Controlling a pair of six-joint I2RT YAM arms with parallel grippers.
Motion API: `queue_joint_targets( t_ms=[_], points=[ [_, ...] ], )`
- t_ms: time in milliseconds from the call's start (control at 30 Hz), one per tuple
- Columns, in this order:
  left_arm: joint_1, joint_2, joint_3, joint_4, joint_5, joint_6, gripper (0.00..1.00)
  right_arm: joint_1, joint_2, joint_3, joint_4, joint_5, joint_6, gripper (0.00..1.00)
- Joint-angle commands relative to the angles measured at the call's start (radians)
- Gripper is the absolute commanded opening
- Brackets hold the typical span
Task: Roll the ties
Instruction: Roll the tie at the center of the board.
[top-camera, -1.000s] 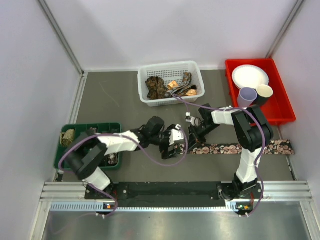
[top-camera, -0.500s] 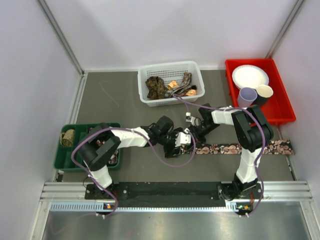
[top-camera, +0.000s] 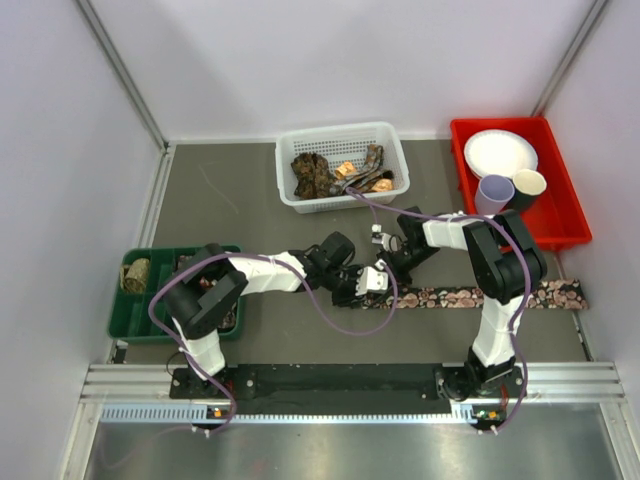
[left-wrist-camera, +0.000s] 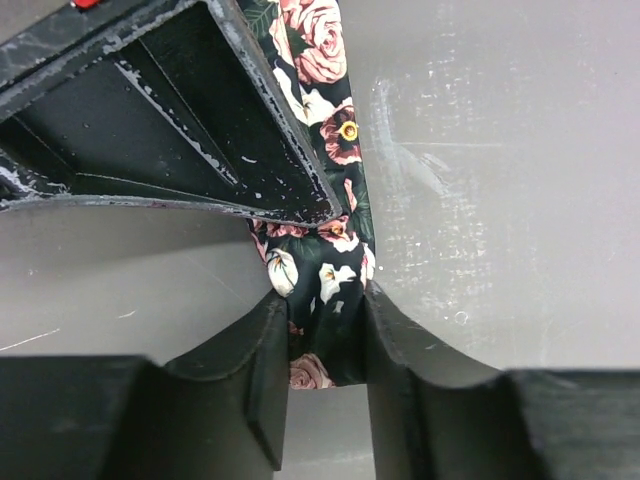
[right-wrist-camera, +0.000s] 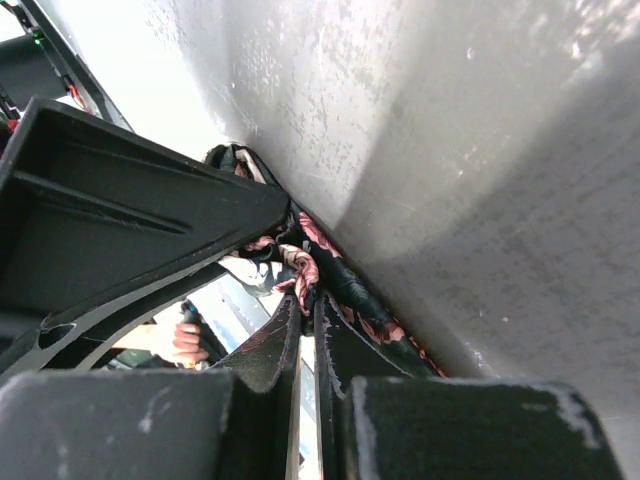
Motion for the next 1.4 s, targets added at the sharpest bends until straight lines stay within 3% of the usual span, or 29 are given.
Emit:
queue_joint_targets(
  t_ms=[0, 167, 233, 267, 367, 433, 700, 833, 1067, 1367],
  points=[
    [-0.014, 0.025, -0.015, -0.115, -0.025, 0.036, 0.33, 0.001, -0.039, 0.028, 0.021, -0.04, -0.002, 0.0],
    [-0.016, 0.019, -0.028, -0.15, -0.039, 0.058, 0.31, -0.003, -0.059, 0.026, 0.022, -0.038, -0.001, 0.0],
    [-0.016, 0.006, -0.032, -0.143, -0.042, 0.044, 0.43, -0.002, -0.047, 0.022, 0.019, -0.012, 0.001, 0.0],
    [-0.014, -0.001, -0.034, -0.134, -0.045, 0.015, 0.55, 0.0, -0.04, 0.022, 0.016, -0.003, -0.008, 0.0],
    [-0.005, -0.031, -0.025, -0.137, -0.064, -0.037, 0.66, 0.0, -0.013, 0.02, 0.014, 0.035, -0.017, 0.0],
    [0.007, -0.065, -0.049, -0.103, -0.053, -0.065, 0.67, 0.004, -0.005, 0.016, 0.016, 0.045, -0.019, 0.0],
    [0.018, -0.125, -0.144, 0.12, -0.071, -0.169, 0.66, 0.015, 0.024, 0.009, 0.016, 0.074, -0.028, 0.0],
    [0.018, -0.125, -0.158, 0.185, -0.057, -0.183, 0.59, 0.015, 0.029, 0.006, 0.016, 0.089, -0.03, 0.0],
    [0.016, -0.156, -0.141, 0.215, -0.022, -0.18, 0.45, 0.018, 0.041, 0.012, 0.014, 0.121, -0.028, 0.0],
    [-0.002, -0.14, -0.062, 0.227, 0.019, -0.244, 0.42, 0.028, 0.05, 0.02, 0.024, 0.128, -0.018, 0.0]
  ],
)
